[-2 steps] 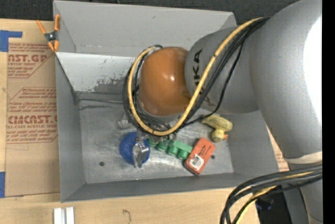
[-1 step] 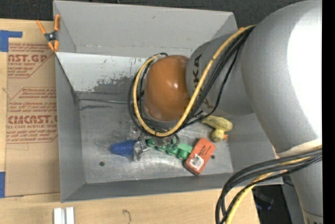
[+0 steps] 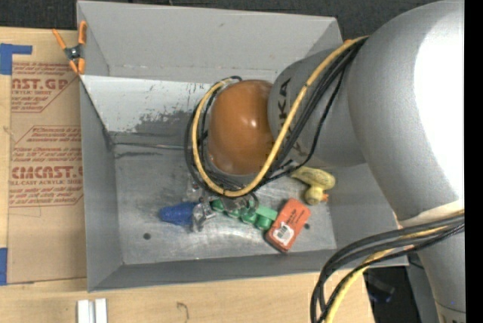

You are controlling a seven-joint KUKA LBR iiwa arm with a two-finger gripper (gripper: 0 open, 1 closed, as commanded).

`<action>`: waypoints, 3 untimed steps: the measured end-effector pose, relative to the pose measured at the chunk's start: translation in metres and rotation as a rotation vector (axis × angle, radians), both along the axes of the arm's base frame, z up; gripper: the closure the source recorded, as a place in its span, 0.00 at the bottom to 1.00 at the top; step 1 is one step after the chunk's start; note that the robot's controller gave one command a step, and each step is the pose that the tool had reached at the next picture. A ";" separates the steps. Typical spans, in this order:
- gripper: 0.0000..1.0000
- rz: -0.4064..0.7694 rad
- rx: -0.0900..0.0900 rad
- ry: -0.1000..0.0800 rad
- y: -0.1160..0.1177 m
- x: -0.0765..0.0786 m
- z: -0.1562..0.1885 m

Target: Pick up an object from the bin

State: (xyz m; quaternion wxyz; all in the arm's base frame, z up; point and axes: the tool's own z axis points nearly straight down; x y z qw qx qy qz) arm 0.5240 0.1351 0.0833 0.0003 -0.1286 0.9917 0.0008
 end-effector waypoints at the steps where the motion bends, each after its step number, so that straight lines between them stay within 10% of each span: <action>1: 1.00 -0.017 0.000 -0.001 0.003 0.007 0.056; 2: 1.00 -0.017 0.000 -0.001 0.003 0.007 0.056; 3: 1.00 0.007 -0.001 -0.002 -0.011 0.018 0.149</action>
Offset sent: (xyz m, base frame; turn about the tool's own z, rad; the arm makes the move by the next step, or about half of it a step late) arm 0.0000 0.0000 0.0000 0.0000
